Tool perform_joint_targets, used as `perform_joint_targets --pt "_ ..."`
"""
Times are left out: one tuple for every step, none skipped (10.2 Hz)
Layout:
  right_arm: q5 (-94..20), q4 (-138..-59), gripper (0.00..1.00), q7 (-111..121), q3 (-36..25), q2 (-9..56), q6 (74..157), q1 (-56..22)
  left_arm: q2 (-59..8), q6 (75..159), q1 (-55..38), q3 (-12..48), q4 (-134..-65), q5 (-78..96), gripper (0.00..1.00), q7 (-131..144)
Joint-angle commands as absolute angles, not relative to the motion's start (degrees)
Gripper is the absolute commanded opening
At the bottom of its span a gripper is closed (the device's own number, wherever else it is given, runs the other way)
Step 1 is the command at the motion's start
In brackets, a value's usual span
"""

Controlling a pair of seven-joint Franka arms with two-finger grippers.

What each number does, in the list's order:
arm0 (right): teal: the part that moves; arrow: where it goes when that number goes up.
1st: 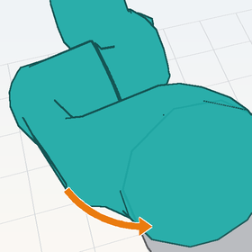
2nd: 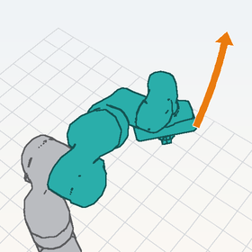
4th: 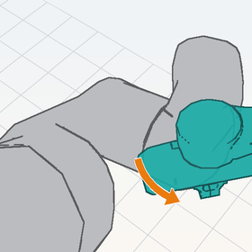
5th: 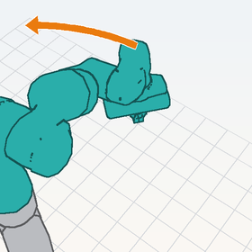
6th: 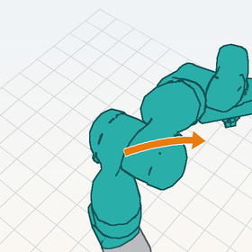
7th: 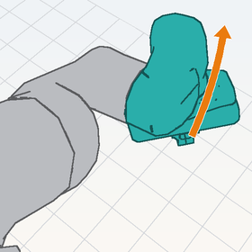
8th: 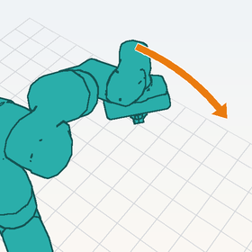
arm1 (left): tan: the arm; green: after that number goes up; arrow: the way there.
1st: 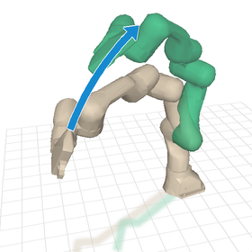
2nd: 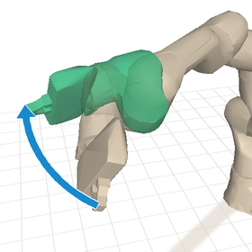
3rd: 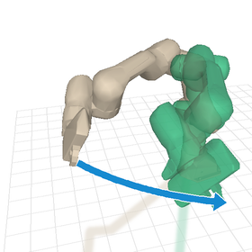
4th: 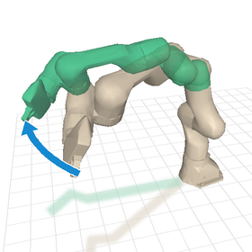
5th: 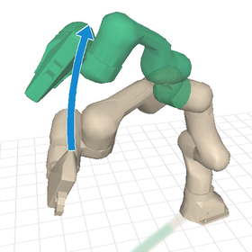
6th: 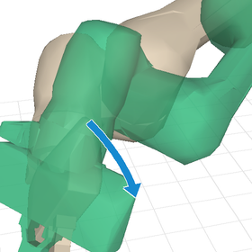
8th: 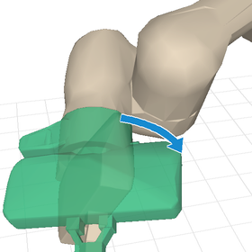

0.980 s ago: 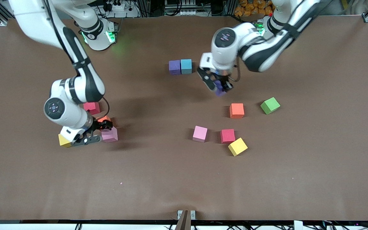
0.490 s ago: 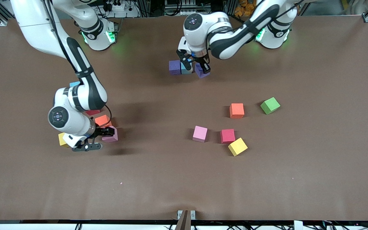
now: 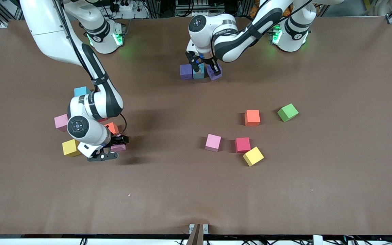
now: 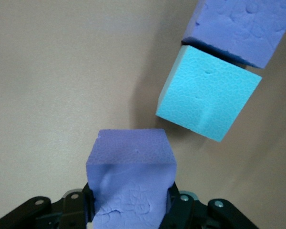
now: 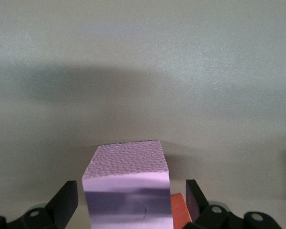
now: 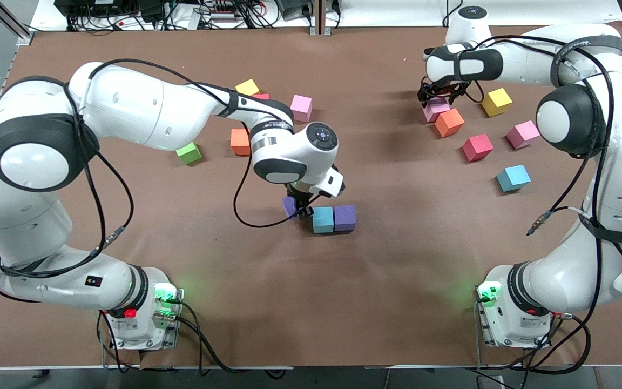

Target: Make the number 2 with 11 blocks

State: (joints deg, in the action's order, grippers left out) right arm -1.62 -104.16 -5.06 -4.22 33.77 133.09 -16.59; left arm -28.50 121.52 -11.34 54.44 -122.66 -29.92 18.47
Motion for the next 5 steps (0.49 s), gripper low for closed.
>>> perform_joint_targets --pt "0.0 -102.9 1.0 -6.4 -4.0 35.0 133.6 -16.3 -31.6 121.7 -12.0 54.1 -122.0 -35.8 0.24 20.8" --pt "0.0 -102.9 1.0 -6.4 -4.0 35.1 133.6 -16.3 -32.0 121.9 -12.2 54.1 -121.9 -36.6 0.24 21.0" --pt "0.0 -103.0 0.83 -6.5 -4.0 35.1 133.7 -16.4 -33.0 122.4 -12.2 54.0 -121.9 -38.2 0.24 21.0" --pt "-0.1 -103.1 0.39 -6.7 -4.0 35.1 133.7 -16.5 -34.1 122.6 -12.3 54.0 -121.8 -39.5 0.24 21.4" --pt "-0.1 -103.2 0.32 -6.8 -3.9 35.1 133.6 -16.5 -34.4 122.6 -12.7 54.1 -121.8 -39.6 0.24 21.6"
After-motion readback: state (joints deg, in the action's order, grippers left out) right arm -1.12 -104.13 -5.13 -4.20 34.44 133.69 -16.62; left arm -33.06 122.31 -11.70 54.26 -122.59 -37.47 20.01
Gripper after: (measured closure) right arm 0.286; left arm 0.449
